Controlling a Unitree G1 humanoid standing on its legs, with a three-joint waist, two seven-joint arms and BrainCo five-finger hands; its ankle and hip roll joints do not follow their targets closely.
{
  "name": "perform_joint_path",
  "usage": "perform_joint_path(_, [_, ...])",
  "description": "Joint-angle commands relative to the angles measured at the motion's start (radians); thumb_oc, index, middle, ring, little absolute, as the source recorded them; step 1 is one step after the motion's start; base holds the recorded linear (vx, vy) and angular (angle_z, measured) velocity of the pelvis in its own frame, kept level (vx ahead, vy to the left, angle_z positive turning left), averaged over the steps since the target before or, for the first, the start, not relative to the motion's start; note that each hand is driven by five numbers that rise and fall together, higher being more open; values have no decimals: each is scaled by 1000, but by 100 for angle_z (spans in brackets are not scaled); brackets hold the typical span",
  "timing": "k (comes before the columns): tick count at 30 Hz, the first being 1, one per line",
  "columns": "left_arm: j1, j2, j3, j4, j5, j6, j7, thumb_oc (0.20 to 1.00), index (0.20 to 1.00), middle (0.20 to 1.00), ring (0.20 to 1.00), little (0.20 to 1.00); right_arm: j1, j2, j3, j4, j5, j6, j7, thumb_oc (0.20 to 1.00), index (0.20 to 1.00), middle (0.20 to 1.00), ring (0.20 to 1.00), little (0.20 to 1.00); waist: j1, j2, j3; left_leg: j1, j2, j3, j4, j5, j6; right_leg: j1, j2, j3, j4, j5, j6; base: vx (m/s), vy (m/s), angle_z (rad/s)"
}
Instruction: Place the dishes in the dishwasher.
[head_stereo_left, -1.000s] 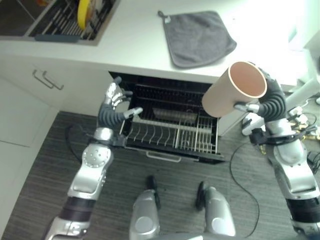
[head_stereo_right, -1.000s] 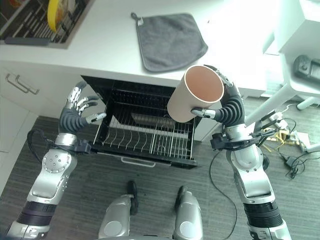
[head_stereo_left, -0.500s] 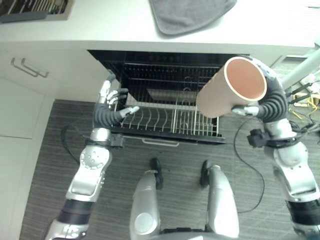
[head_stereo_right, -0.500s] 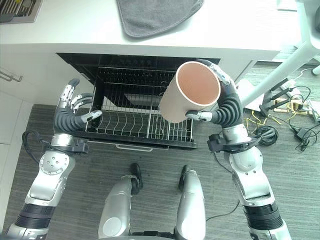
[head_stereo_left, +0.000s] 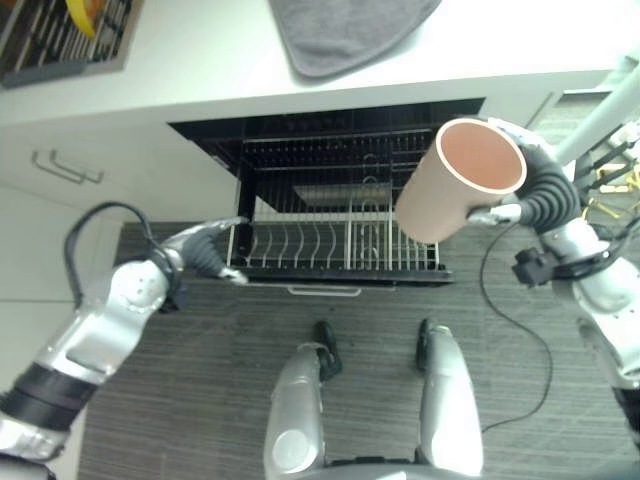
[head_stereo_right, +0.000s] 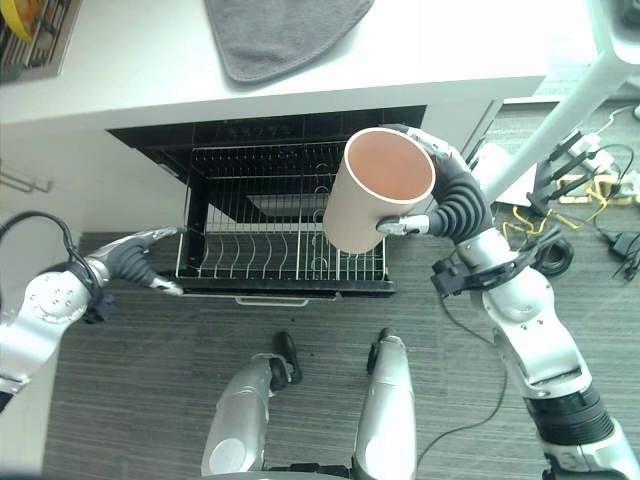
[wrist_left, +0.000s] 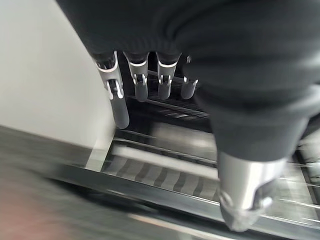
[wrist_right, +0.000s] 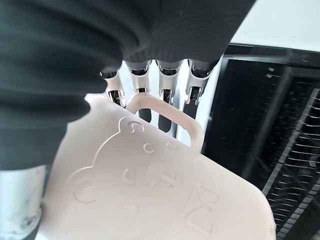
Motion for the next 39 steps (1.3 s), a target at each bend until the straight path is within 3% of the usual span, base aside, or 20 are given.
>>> perform_joint_path(1, [0, -37, -14, -2, 253, 115, -232, 1000, 1000, 1000, 1000, 1000, -63, 57, -17, -40, 33, -9, 33, 200, 200, 200, 200, 200, -26, -14, -30, 26, 59, -75, 45, -139, 6, 46, 12, -14, -117, 5, 20, 17, 87, -11])
perform_joint_path(4, [-15, -32, -39, 28, 336, 121, -264, 1000, 1000, 1000, 1000, 1000, -88, 47, -8, -34, 39, 2, 37, 200, 200, 200, 200, 200, -32, -9, -30, 23, 58, -76, 47, -139, 4, 42, 15, -5, -114, 2, 17, 14, 46, -8])
perform_joint_path(6, [-46, -35, -61, 64, 373, 117, -223, 1000, 1000, 1000, 1000, 1000, -113, 44, 1, -28, 46, 19, 37, 200, 200, 200, 200, 200, -37, -11, -32, 17, 60, -77, 53, -141, 4, 37, 18, 1, -103, -7, 12, 27, 0, -1])
perform_joint_path(9, [-84, -48, -102, 133, 442, 83, -231, 1000, 1000, 1000, 1000, 1000, -121, 54, -4, -20, 36, 31, 64, 200, 200, 200, 200, 200, -40, -19, -34, 2, 63, -86, 75, -148, 7, 30, 18, 2, -80, -17, 10, 42, -5, 4])
perform_joint_path(17, [-100, -104, -195, 196, 406, 2, -285, 1000, 1000, 1000, 1000, 1000, -131, 88, 5, 2, 1, 30, 78, 200, 200, 200, 200, 200, -44, -32, -24, -29, 72, -96, 104, -160, 10, 14, 24, 4, -70, -15, 8, -9, -12, -3])
perform_joint_path(22, [-96, -120, -263, 207, 275, -57, -340, 1000, 1000, 1000, 1000, 1000, -122, 102, 13, 35, -29, 14, 83, 200, 200, 200, 200, 200, -41, -44, -13, -48, 75, -102, 110, -164, 10, 8, 26, -2, -78, -8, 11, -55, -40, -1])
perform_joint_path(24, [-74, -127, -292, 197, 282, -76, -372, 1000, 1000, 1000, 1000, 1000, -117, 102, 23, 66, -49, -4, 75, 200, 200, 200, 200, 200, -36, -47, -9, -51, 72, -106, 109, -165, 10, 11, 27, -7, -87, -4, 12, -43, -37, 1])
perform_joint_path(30, [16, -101, -378, 197, 317, -78, -631, 1000, 1000, 1000, 1000, 1000, -137, 65, 61, 171, -81, -28, 55, 200, 200, 200, 200, 200, -15, -55, 9, -65, 61, -126, 114, -173, 10, 16, 28, -22, -98, -2, 12, -36, -36, 2])
perform_joint_path(32, [34, -101, -390, 207, 323, -73, -669, 1000, 1000, 1000, 1000, 1000, -143, 59, 69, 187, -85, -32, 49, 200, 200, 200, 200, 200, -12, -56, 12, -67, 60, -129, 116, -174, 9, 17, 28, -23, -101, -1, 12, -14, -6, 6])
perform_joint_path(39, [165, -195, -446, 275, 392, -36, -877, 1000, 1000, 1000, 1000, 1000, -234, 53, 98, 353, -142, -18, 68, 200, 200, 200, 200, 200, 15, -44, 21, -77, 47, -142, 114, -179, 7, 15, 26, -31, -106, -5, 5, -7, 16, -1])
